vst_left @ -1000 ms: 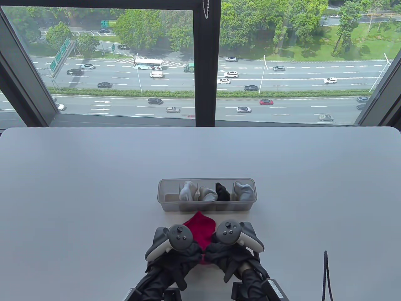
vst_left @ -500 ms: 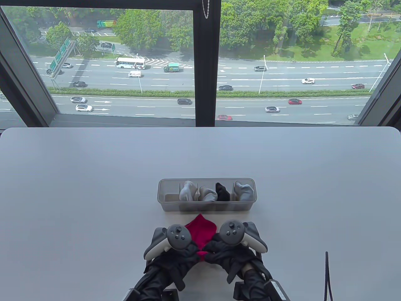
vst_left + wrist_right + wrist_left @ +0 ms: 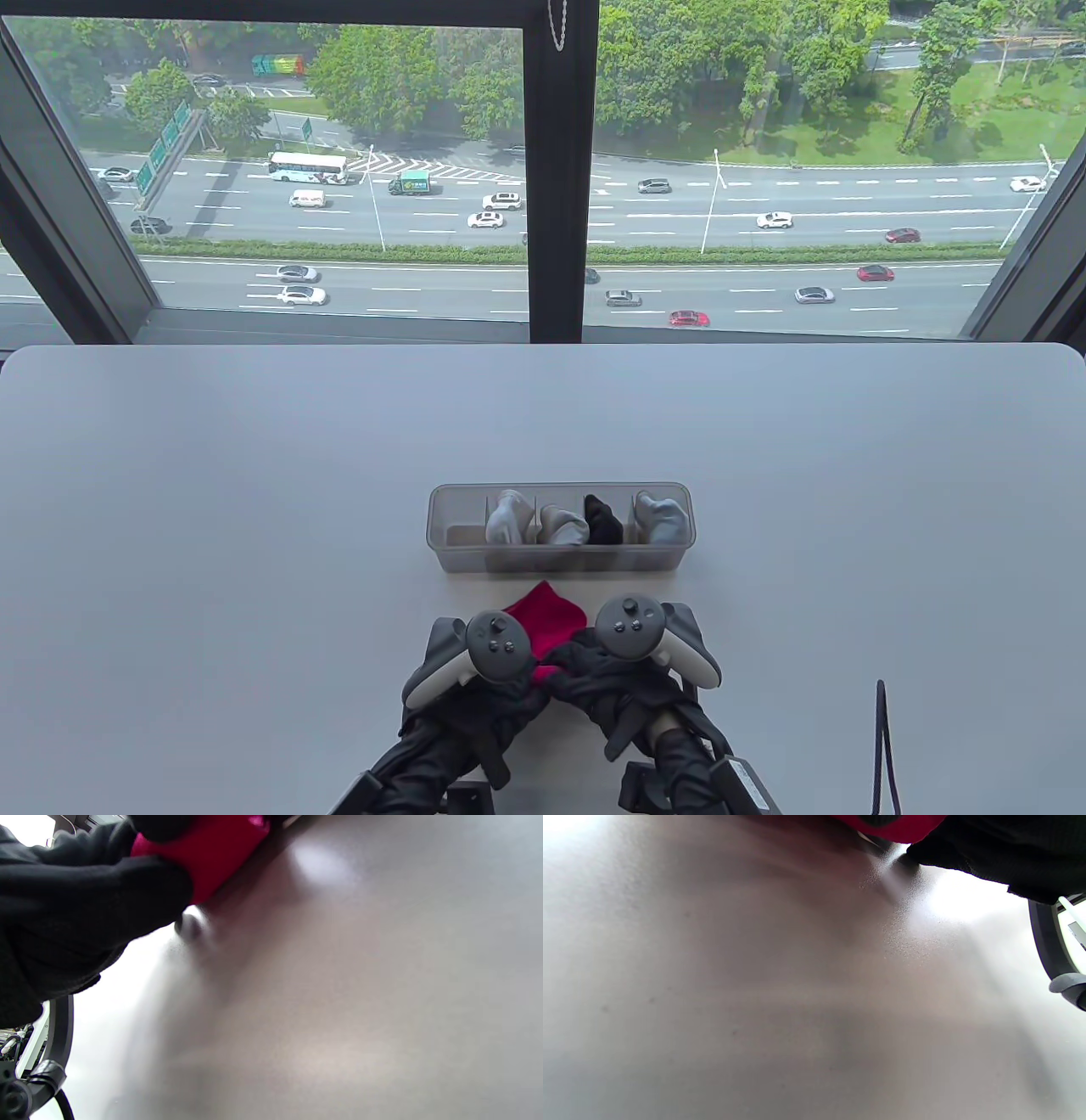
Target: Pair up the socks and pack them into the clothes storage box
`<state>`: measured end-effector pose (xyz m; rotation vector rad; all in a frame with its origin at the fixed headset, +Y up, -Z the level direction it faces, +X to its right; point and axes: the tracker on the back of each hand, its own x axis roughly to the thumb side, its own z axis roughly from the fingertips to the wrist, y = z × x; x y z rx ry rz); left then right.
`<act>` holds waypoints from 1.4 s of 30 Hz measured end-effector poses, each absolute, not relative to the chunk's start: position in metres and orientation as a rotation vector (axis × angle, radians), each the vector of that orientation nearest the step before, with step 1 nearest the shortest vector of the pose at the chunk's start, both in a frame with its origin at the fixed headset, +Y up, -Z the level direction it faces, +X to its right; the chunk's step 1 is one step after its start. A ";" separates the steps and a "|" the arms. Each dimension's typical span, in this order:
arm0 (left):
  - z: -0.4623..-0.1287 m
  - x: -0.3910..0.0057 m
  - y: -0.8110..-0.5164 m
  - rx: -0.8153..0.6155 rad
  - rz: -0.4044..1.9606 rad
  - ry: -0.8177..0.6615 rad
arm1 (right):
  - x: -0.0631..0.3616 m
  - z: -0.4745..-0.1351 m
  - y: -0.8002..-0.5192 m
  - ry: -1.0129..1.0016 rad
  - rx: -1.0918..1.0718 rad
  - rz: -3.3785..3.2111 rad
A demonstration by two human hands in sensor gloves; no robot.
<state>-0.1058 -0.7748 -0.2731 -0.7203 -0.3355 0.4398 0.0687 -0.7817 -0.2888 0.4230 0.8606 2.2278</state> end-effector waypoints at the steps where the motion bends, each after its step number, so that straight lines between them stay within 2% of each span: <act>1: -0.273 -0.104 -0.775 -0.716 0.414 -0.325 | 0.069 -0.289 -0.782 0.874 0.422 2.199; 9: -0.270 -0.099 -0.767 -0.553 0.384 -0.324 | 0.071 -0.288 -0.783 0.854 0.367 2.181; 15: -0.273 -0.105 -0.771 -0.654 0.428 -0.313 | 0.072 -0.288 -0.781 0.821 0.399 2.193; 23: -0.273 -0.104 -0.770 -0.608 0.412 -0.304 | 0.073 -0.289 -0.784 0.844 0.365 2.091; 26: -0.275 -0.105 -0.767 -0.544 0.421 -0.293 | 0.072 -0.289 -0.785 0.833 0.344 2.097; 32: -0.277 -0.112 -0.768 -0.607 0.495 -0.312 | 0.073 -0.290 -0.781 0.795 0.361 2.130; 37: -0.278 -0.114 -0.764 -0.553 0.479 -0.272 | 0.075 -0.289 -0.784 0.802 0.344 2.021; 40: -0.277 -0.115 -0.756 -0.420 0.541 -0.309 | 0.078 -0.291 -0.784 0.785 0.305 1.976; 42: -0.278 -0.113 -0.753 -0.390 0.521 -0.320 | 0.077 -0.289 -0.783 0.776 0.327 2.003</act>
